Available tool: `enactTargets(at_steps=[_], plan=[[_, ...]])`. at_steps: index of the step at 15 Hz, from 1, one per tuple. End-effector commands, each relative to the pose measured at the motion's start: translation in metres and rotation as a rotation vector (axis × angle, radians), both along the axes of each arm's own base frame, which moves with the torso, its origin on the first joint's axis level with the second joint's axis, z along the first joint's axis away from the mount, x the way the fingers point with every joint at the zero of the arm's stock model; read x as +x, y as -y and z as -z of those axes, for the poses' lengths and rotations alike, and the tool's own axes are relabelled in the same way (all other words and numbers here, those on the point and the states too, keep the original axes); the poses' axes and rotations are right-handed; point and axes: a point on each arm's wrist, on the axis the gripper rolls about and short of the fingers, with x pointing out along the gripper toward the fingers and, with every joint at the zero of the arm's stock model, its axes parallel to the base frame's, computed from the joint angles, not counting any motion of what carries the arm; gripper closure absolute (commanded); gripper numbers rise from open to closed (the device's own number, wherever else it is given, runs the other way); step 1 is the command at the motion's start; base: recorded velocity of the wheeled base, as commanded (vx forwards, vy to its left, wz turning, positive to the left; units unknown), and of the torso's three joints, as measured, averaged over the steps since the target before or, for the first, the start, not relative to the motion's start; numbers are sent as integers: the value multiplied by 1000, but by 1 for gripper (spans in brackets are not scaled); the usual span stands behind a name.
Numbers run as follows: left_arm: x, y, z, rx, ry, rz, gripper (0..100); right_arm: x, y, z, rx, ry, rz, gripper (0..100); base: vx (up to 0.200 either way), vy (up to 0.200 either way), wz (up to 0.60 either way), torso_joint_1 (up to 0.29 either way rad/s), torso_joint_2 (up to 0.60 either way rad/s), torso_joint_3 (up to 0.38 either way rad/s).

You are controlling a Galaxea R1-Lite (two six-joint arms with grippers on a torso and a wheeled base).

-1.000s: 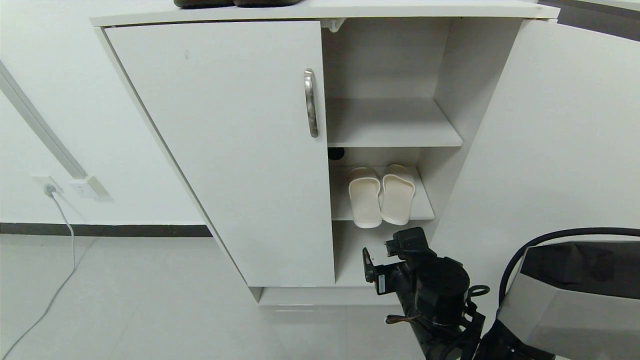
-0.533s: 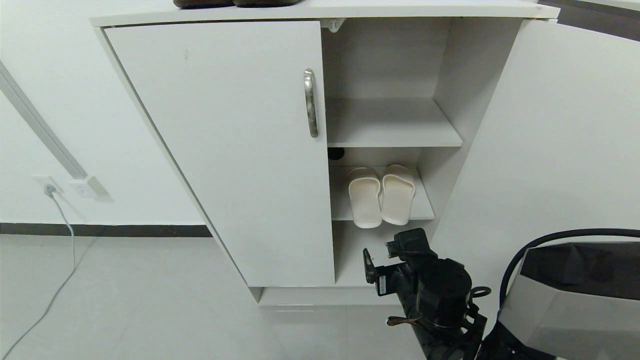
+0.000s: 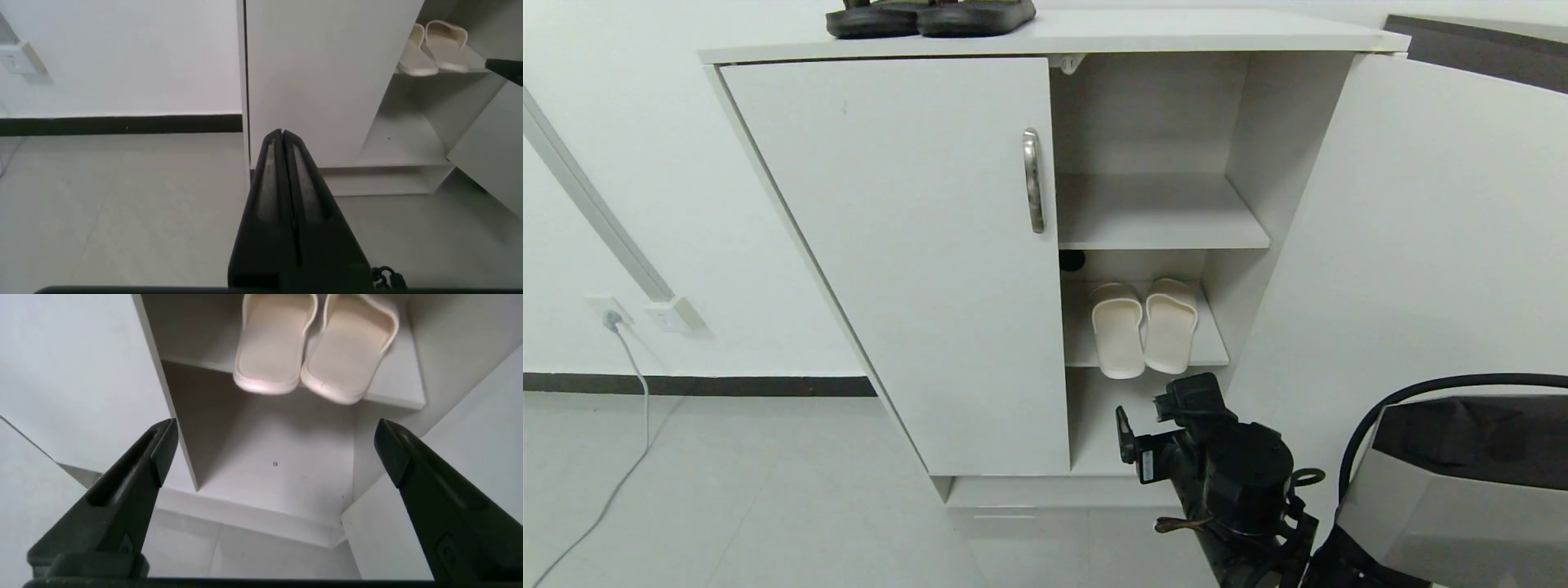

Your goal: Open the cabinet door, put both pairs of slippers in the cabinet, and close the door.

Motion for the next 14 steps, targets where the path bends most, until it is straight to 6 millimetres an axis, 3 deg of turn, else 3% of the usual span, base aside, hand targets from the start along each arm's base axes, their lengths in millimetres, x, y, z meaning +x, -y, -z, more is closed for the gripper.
enactTargets(at_steps=[1,9,14], plan=[[0,0,0,1,-2,2,100,0,0,0,0,1,-1,0,0,0,0,12,-2,198],[0,0,0,3,0,-1,100,0,1,0,0,1,1,0,0,0,0,-1,3,198],[0,0,0,0,-2,0,100,-2,3,2,0,2,1,0,0,0,0,0,0,17]])
